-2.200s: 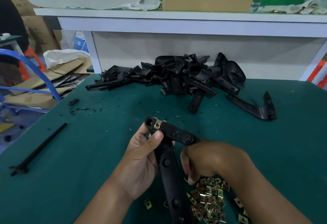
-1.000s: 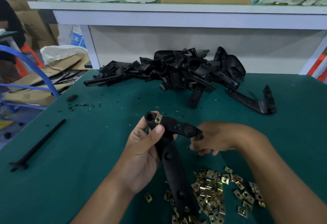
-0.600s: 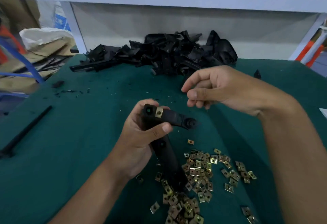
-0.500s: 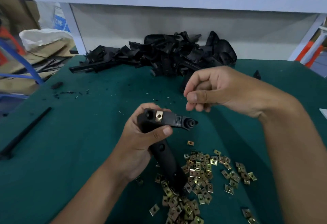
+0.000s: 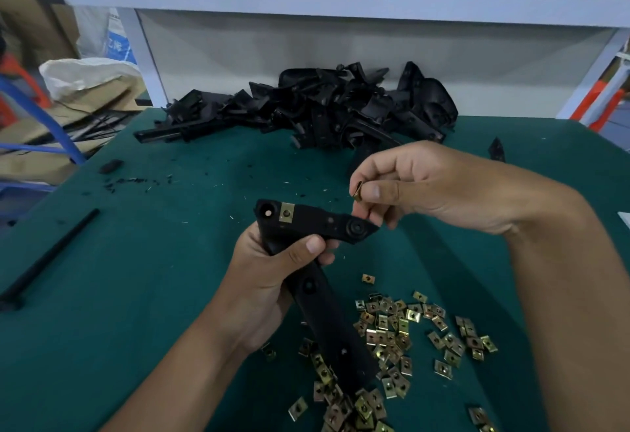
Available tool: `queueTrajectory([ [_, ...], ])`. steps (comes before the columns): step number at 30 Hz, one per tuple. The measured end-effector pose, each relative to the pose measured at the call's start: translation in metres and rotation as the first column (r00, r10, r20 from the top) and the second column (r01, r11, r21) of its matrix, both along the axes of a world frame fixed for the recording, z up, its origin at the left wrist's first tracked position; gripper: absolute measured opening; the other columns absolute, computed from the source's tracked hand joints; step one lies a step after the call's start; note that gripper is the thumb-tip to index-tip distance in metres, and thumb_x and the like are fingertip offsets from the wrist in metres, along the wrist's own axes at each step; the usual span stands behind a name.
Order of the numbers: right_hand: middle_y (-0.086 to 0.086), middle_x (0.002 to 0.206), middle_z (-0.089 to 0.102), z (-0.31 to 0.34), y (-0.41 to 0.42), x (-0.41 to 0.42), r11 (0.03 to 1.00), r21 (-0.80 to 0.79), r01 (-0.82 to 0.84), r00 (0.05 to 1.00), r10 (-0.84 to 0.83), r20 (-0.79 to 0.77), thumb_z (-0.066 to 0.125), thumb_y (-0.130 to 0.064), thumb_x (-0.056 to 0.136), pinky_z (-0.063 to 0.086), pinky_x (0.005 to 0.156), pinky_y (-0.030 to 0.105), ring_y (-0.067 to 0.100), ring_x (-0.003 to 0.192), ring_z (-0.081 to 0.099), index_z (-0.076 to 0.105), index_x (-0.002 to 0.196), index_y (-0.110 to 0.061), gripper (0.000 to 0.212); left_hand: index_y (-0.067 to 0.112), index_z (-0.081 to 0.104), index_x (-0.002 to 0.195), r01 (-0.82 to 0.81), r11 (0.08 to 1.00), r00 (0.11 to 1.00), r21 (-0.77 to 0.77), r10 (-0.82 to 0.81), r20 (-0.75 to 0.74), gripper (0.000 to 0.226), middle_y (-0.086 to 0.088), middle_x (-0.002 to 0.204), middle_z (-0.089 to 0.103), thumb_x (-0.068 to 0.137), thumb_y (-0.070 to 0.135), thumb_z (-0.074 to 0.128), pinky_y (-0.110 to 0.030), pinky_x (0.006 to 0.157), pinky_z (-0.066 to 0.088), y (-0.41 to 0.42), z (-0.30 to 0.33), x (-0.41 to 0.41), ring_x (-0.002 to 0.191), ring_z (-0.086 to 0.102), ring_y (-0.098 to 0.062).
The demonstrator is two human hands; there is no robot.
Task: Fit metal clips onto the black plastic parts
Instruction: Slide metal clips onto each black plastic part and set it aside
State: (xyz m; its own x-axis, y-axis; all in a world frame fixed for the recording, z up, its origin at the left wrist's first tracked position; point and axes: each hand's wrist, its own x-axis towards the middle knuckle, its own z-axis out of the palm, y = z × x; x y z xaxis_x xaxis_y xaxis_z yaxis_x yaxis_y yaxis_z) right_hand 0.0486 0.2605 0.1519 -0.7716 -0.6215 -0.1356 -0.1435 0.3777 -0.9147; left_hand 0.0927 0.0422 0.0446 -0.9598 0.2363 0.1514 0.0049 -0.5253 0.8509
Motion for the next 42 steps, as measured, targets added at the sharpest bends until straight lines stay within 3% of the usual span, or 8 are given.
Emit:
queueTrajectory([
  [4, -0.012, 0.088, 0.071, 0.002, -0.005, 0.005, 0.995, 0.102, -0.007, 0.997, 0.015, -0.073, 0.057, -0.034, 0.095, 0.053, 0.075, 0.021, 0.002, 0.084, 0.064, 0.068, 0.1, -0.021, 0.019, 0.017, 0.073, 0.085, -0.012, 1.0, 0.999, 0.0, 0.012, -0.048, 0.036, -0.004, 0.076, 0.068, 0.064, 0.035, 0.095, -0.02, 0.062, 0.049, -0.001, -0.001, -0.002, 0.064, 0.059, -0.012],
  [8, -0.02, 0.085, 0.068, 0.005, -0.013, 0.011, 0.99, 0.138, 0.007, 0.985, 0.017, -0.173, 0.056, -0.026, 0.101, 0.052, 0.074, 0.019, -0.002, 0.085, 0.064, 0.069, 0.1, -0.024, 0.013, 0.018, 0.07, 0.083, -0.039, 0.999, 0.996, -0.03, 0.037, -0.076, 0.029, -0.003, 0.068, 0.057, 0.066, 0.027, 0.092, -0.021, 0.058, 0.044, -0.001, -0.002, -0.003, 0.058, 0.049, -0.012],
  [11, -0.017, 0.087, 0.071, 0.007, -0.018, 0.014, 0.994, 0.112, 0.02, 0.979, 0.004, -0.205, 0.06, -0.023, 0.099, 0.052, 0.072, 0.018, -0.001, 0.084, 0.065, 0.068, 0.105, -0.024, 0.009, 0.021, 0.069, 0.08, -0.045, 0.998, 0.995, -0.041, 0.041, -0.092, 0.018, -0.001, 0.065, 0.055, 0.069, 0.02, 0.083, -0.019, 0.056, 0.043, 0.0, -0.001, -0.001, 0.055, 0.048, -0.011],
  [16, -0.004, 0.087, 0.075, 0.006, -0.024, 0.015, 0.995, 0.072, 0.072, 0.977, -0.055, -0.206, 0.069, -0.026, 0.094, 0.052, 0.07, 0.019, 0.003, 0.081, 0.068, 0.067, 0.104, -0.02, 0.012, 0.024, 0.069, 0.08, -0.091, 0.994, 0.993, -0.06, 0.086, -0.084, 0.022, -0.001, 0.065, 0.059, 0.067, 0.023, 0.086, -0.019, 0.055, 0.044, -0.001, -0.002, -0.001, 0.054, 0.051, -0.011],
  [26, 0.001, 0.088, 0.078, 0.004, -0.029, 0.015, 0.993, 0.038, 0.114, 0.976, -0.105, -0.191, 0.066, -0.017, 0.095, 0.054, 0.068, 0.019, 0.004, 0.08, 0.072, 0.071, 0.1, -0.014, 0.008, 0.02, 0.068, 0.083, -0.091, 0.995, 0.993, -0.034, 0.088, -0.084, 0.022, -0.003, 0.071, 0.062, 0.068, 0.019, 0.084, -0.021, 0.056, 0.045, -0.001, -0.003, -0.003, 0.056, 0.052, -0.011],
  [42, 0.001, 0.084, 0.078, 0.006, -0.032, 0.017, 0.984, 0.015, 0.178, 0.975, -0.175, -0.137, 0.067, -0.019, 0.094, 0.055, 0.066, 0.019, 0.005, 0.078, 0.071, 0.072, 0.1, -0.014, 0.009, 0.018, 0.068, 0.083, -0.087, 0.996, 0.993, -0.03, 0.084, -0.085, 0.021, -0.004, 0.069, 0.059, 0.069, 0.019, 0.084, -0.021, 0.057, 0.045, -0.001, 0.0, -0.001, 0.057, 0.052, -0.011],
])
